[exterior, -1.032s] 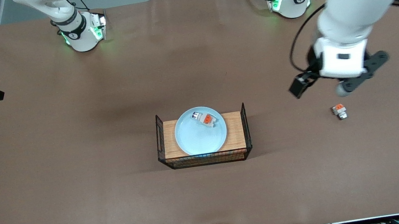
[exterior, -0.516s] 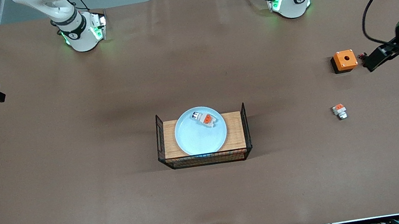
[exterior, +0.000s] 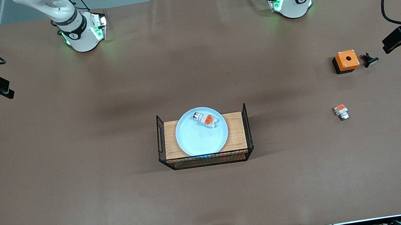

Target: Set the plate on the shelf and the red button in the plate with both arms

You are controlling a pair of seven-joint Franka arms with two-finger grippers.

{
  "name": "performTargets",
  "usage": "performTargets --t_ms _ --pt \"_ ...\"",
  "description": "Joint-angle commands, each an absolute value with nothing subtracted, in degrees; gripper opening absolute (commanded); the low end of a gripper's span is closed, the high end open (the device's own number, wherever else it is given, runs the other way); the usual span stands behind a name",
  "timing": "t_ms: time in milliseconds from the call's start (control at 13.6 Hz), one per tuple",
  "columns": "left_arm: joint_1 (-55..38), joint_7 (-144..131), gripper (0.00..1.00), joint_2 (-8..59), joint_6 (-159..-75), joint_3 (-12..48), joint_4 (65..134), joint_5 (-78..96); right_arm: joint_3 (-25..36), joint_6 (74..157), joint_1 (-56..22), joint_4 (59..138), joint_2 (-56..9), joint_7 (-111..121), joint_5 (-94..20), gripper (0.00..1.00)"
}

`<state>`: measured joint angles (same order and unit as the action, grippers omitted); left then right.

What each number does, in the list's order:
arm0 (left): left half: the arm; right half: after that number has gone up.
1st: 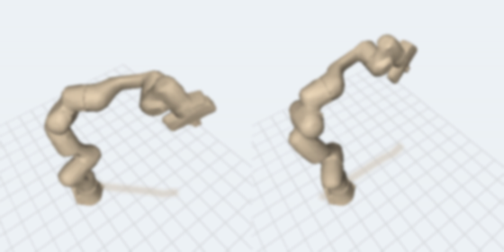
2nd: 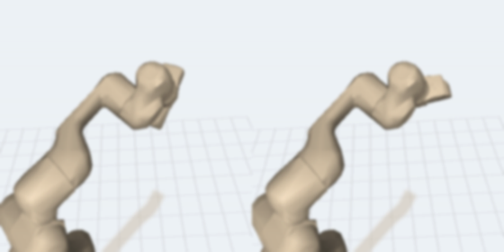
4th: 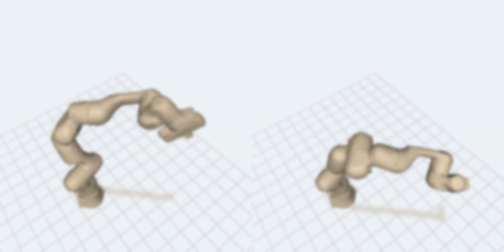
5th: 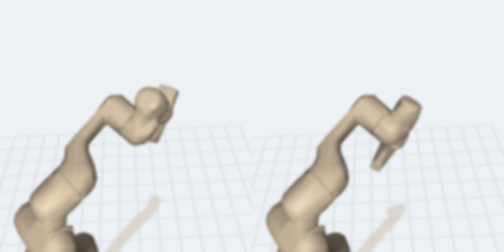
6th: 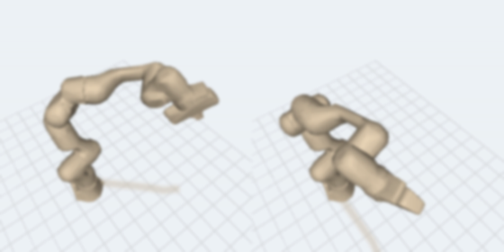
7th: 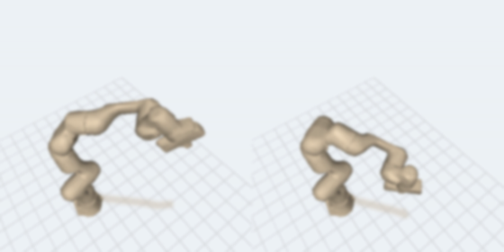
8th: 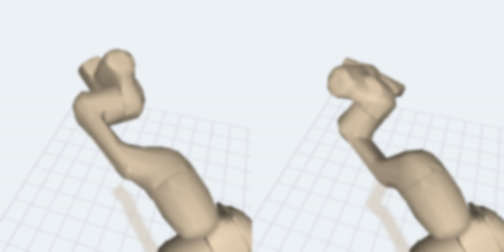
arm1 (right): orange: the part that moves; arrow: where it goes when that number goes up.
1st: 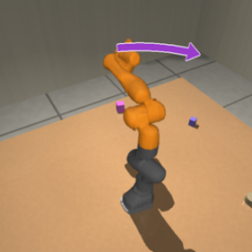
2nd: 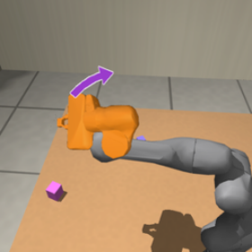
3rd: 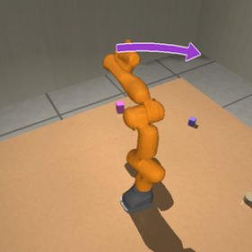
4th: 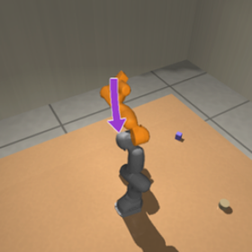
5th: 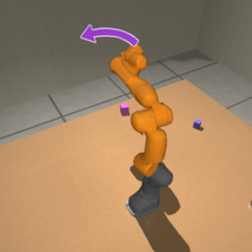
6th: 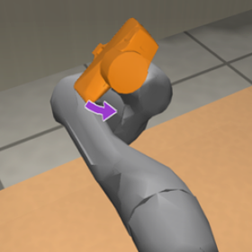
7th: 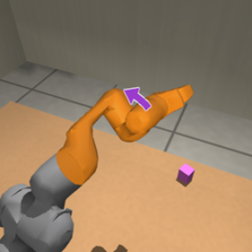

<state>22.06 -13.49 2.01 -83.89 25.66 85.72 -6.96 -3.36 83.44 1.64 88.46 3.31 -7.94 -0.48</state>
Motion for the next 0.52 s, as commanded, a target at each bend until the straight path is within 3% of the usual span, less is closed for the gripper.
performTargets --t_ms 0,442 --pt "24.08 -9.77 1.0 -1.93 -85.78 25.66 89.65 -3.61 -3.43 81.48 1.85 89.83 4.66 -8.17 0.0 1.0" --pt "24.62 -4.75 1.0 -2.46 -85.78 24.7 90.18 -1.58 -3.16 81.65 2.46 88.33 4.57 -8.17 -1.4 1.0"
